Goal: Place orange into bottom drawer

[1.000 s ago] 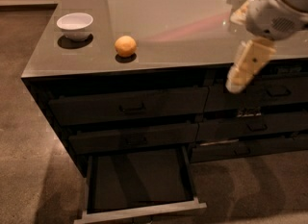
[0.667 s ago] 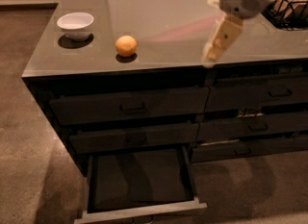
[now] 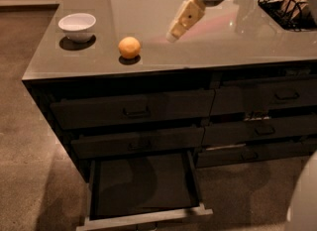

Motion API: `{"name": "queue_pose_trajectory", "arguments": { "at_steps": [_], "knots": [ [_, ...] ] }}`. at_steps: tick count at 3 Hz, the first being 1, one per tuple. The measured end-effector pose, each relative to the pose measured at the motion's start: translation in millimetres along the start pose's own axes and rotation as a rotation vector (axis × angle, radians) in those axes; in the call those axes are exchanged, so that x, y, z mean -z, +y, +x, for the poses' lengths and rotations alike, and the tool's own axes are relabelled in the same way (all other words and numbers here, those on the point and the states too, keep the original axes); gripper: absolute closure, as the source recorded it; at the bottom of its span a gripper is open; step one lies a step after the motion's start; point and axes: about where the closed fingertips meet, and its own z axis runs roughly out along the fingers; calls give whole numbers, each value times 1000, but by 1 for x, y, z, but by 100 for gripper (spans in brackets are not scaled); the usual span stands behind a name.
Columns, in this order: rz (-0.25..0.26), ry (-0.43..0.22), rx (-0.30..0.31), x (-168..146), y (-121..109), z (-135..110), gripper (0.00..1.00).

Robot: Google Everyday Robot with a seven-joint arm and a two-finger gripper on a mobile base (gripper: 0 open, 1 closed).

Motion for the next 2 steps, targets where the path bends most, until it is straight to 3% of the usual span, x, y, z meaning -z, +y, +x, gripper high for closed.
{"name": "queue_pose_trajectory", "arguments": {
  "at_steps": [2],
  "knots": [
    [-31, -40, -10, -22, -3, 3, 0]
  ]
}}
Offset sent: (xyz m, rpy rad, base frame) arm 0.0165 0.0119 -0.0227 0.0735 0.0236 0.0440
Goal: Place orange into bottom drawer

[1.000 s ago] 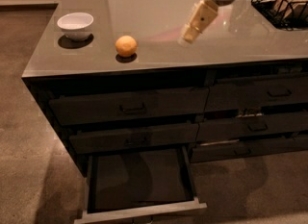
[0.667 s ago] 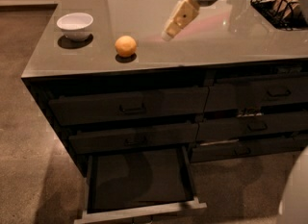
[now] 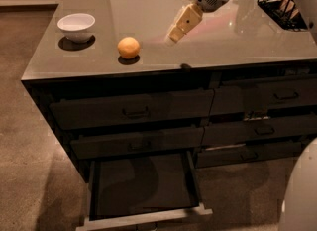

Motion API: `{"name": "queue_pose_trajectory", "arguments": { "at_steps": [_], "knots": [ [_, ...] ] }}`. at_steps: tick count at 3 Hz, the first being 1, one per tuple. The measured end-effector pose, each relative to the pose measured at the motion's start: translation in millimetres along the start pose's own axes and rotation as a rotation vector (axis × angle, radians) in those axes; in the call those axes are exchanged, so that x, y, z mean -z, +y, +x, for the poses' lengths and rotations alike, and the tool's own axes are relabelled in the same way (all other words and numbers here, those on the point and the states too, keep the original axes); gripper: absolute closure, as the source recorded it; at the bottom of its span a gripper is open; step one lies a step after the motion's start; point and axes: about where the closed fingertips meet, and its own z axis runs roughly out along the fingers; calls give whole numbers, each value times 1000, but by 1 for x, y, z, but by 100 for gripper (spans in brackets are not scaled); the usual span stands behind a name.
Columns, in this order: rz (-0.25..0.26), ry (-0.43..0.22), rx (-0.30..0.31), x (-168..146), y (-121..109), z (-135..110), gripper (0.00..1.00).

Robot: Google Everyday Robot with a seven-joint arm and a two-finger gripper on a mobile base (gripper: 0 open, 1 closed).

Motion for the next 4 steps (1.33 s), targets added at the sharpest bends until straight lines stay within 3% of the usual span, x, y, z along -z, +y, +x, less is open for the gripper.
{"name": "queue_pose_trajectory", "arguments": {
  "at_steps": [1, 2, 4],
  "knots": [
    [-43, -137, -48, -63, 4, 3, 0],
    [-54, -235, -102, -100, 4, -5, 0],
    [-91, -321, -221, -163, 8, -19, 0]
  ]
}}
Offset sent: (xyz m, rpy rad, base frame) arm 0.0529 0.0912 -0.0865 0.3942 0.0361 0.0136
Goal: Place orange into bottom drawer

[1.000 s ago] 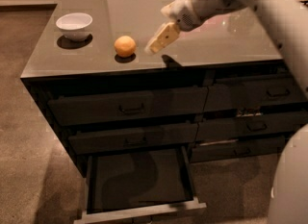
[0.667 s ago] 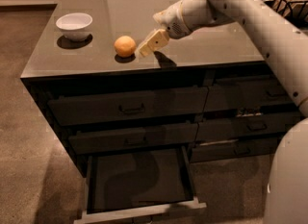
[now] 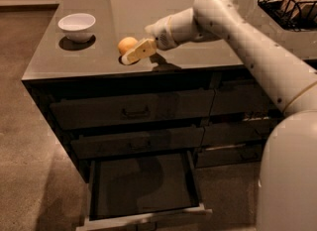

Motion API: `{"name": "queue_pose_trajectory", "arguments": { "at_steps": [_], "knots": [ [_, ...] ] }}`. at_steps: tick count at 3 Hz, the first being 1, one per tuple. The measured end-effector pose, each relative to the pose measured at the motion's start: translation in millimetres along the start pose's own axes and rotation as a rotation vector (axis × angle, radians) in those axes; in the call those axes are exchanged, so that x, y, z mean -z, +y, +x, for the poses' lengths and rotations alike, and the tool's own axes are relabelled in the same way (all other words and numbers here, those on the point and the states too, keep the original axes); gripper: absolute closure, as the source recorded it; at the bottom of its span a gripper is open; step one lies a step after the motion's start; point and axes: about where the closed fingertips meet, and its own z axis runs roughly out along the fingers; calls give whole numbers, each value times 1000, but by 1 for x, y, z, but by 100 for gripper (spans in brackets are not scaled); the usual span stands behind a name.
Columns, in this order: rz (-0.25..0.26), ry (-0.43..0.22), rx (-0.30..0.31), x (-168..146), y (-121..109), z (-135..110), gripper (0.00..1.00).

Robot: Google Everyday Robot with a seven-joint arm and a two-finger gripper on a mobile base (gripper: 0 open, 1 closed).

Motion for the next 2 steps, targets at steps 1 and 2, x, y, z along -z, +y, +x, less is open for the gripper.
{"name": "queue_pose_trajectory", "arguments": {
  "at_steps": [1, 2],
  "knots": [
    [-29, -15, -43, -24, 5, 4, 18],
    [-47, -55, -87, -38, 9, 7, 42]
  ]
}}
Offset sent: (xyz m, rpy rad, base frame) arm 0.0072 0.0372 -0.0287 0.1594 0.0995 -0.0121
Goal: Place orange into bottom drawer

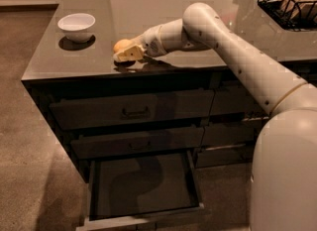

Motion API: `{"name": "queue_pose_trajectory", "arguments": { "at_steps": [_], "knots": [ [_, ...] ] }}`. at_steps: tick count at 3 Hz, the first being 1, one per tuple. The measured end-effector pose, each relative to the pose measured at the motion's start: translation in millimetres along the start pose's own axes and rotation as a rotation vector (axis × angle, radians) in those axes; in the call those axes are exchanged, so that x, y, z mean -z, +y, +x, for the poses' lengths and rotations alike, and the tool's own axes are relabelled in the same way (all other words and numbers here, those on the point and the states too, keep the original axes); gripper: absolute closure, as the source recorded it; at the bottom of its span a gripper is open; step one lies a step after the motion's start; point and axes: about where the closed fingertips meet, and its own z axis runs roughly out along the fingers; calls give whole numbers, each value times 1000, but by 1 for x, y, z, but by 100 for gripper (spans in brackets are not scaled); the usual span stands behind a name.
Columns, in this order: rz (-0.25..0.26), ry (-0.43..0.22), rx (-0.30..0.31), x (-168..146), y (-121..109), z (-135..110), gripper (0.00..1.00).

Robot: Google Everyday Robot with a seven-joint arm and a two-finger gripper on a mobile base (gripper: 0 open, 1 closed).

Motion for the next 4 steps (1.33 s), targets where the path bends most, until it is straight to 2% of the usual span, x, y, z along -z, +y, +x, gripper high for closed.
{"name": "queue_pose_trajectory", "arguments": {
  "at_steps": [1, 2, 3, 4],
  "knots": [
    [-45, -117, 27, 8, 9, -20, 73],
    [-110, -219, 145, 47, 22, -46, 96],
    [-59, -158, 282, 146, 53, -33, 100],
    [-12, -7, 294, 201, 81, 42, 100]
  ]
}}
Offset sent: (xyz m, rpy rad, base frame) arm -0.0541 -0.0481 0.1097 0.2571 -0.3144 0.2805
